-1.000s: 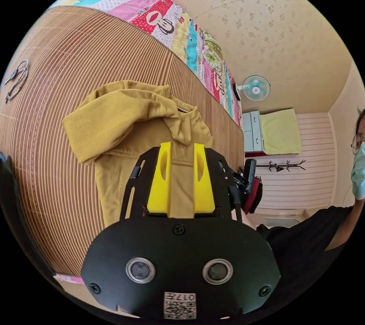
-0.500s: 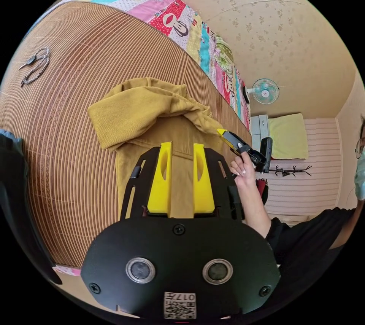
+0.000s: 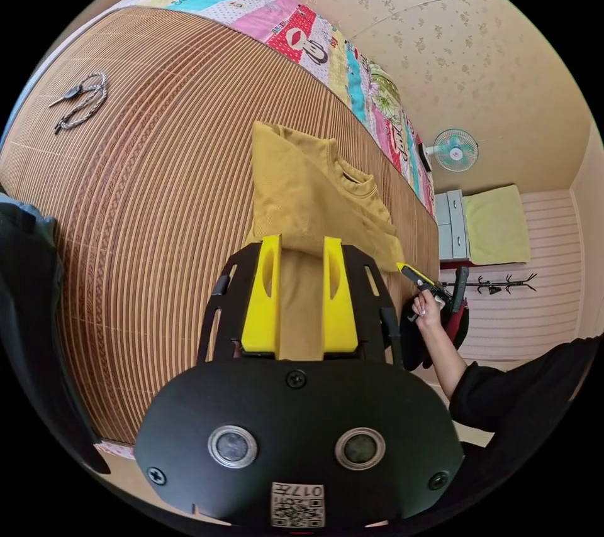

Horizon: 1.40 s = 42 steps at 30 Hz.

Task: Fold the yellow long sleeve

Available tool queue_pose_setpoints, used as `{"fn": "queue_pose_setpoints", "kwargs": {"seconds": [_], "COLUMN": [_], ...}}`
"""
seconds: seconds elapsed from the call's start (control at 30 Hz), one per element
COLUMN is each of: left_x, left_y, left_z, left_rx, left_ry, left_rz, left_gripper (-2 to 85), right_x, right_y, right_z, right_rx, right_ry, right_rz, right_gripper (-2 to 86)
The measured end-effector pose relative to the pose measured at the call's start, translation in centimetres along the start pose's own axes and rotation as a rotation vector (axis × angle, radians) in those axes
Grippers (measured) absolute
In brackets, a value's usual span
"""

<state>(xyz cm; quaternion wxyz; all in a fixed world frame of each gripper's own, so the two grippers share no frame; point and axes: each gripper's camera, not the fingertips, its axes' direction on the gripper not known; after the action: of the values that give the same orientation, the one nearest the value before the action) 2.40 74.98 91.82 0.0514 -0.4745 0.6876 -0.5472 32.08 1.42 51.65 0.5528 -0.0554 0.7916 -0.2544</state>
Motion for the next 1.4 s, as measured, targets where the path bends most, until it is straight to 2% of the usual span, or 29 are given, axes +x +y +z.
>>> {"fn": "queue_pose_setpoints", "kwargs": {"seconds": [0.2, 0.33, 0.5, 0.63, 0.83, 0.9, 1.03, 1.13, 1.23, 1.4], "left_x": [-0.3, 0.3, 0.2, -1.2, -2.8, -4.0, -5.8, -5.8, -5.0, -2.6], "left_y": [-1.0, -3.0, -4.5, -3.7, -3.0, -3.6, -4.6, -4.1, -2.0, 1.4], "left_z": [0.0, 1.3, 4.5, 3.9, 3.1, 4.1, 5.6, 4.7, 2.8, 3.7], "left_rx": [0.081, 0.138, 0.127, 0.189, 0.224, 0.204, 0.19, 0.196, 0.233, 0.161], "left_ry": [-0.038, -0.093, -0.187, -0.095, -0.002, 0.001, 0.034, 0.035, 0.023, -0.05], "left_rz": [0.043, 0.082, 0.043, 0.003, 0.061, 0.033, 0.014, 0.008, 0.001, 0.052], "left_gripper": [11.3, 12.5, 10.4, 5.3, 3.7, 3.6, 4.6, 7.0, 12.8, 13.6], "right_x": [1.5, 2.5, 1.3, -1.0, -1.7, -1.5, -0.7, -0.5, -0.7, -1.0], "right_y": [-0.6, -2.5, -4.9, -6.2, -6.0, -6.5, -8.0, -7.2, -5.4, -2.4], "right_z": [-2.7, -2.7, -2.8, -4.3, -9.6, -8.9, -4.4, -6.7, -9.5, -9.6], "right_rx": [0.122, 0.133, 0.122, 0.147, 0.346, 0.328, 0.139, 0.205, 0.252, 0.214], "right_ry": [-0.139, -0.243, -0.196, -0.193, -0.122, -0.116, -0.117, -0.171, -0.178, -0.306], "right_rz": [0.171, 0.237, 0.214, 0.115, 0.205, 0.222, 0.322, 0.352, 0.344, 0.305], "right_gripper": [7.5, 9.4, 7.1, 2.5, 1.8, 2.0, 3.9, 7.3, 9.3, 9.8]}}
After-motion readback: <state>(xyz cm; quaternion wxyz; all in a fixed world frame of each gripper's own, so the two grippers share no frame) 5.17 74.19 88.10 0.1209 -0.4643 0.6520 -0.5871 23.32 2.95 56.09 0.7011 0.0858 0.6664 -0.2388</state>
